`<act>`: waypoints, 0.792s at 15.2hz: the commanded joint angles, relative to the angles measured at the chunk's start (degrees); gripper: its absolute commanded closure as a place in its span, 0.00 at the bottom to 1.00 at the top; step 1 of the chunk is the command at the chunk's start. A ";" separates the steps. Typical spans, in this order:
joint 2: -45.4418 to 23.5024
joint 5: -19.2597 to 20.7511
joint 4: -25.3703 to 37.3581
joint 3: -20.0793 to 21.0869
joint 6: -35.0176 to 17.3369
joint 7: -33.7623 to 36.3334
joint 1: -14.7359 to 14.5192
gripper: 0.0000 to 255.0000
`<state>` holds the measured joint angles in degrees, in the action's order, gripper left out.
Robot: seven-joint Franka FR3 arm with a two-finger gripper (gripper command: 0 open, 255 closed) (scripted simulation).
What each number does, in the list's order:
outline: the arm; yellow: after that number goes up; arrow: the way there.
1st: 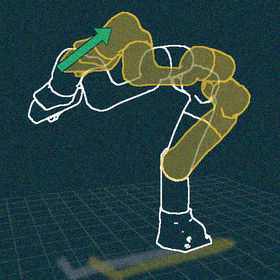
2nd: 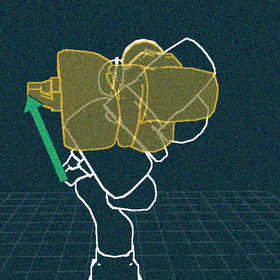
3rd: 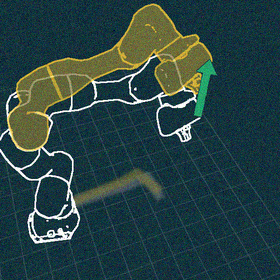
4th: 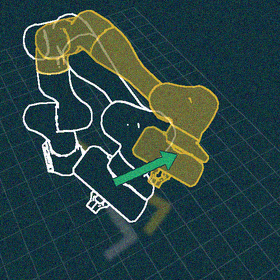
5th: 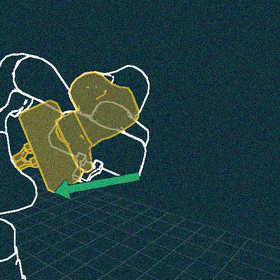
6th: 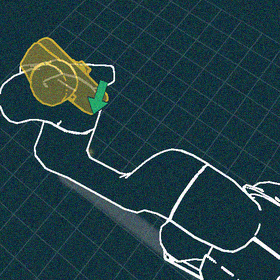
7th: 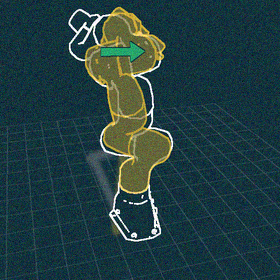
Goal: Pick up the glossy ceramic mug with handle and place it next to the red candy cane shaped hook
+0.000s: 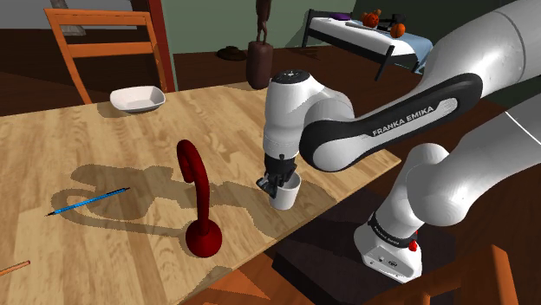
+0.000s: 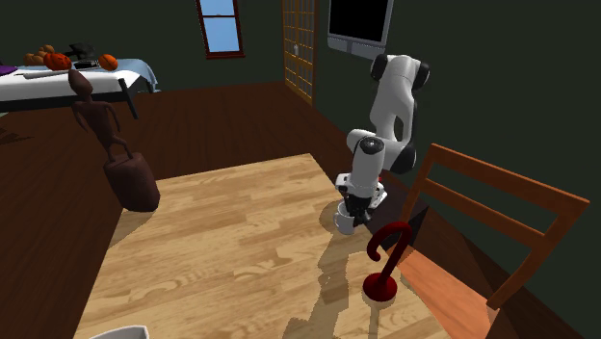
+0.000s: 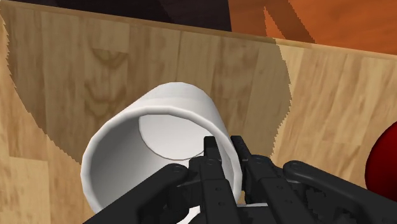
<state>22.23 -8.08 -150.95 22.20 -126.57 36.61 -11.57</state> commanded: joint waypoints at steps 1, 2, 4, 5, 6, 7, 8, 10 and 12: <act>-0.04 0.00 -0.03 0.03 -0.11 0.03 -0.01 1.00; -0.04 0.00 -0.03 0.03 -0.11 0.03 -0.01 1.00; -0.04 0.00 -0.03 0.03 -0.11 0.03 -0.01 1.00; -0.04 0.00 -0.03 0.03 -0.11 0.03 -0.01 1.00; -0.04 0.00 -0.03 0.03 -0.11 0.03 -0.01 0.00; -0.04 -0.01 -0.04 0.03 -0.11 0.03 -0.01 0.00; -0.04 -0.01 -0.04 0.03 -0.11 0.03 -0.01 0.00; -0.04 -0.01 -0.04 0.03 -0.11 0.03 -0.01 0.00; 1.14 -0.10 1.13 -0.30 2.21 -0.15 -0.11 0.00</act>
<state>22.68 -8.12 -150.34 22.11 -125.60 36.61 -11.63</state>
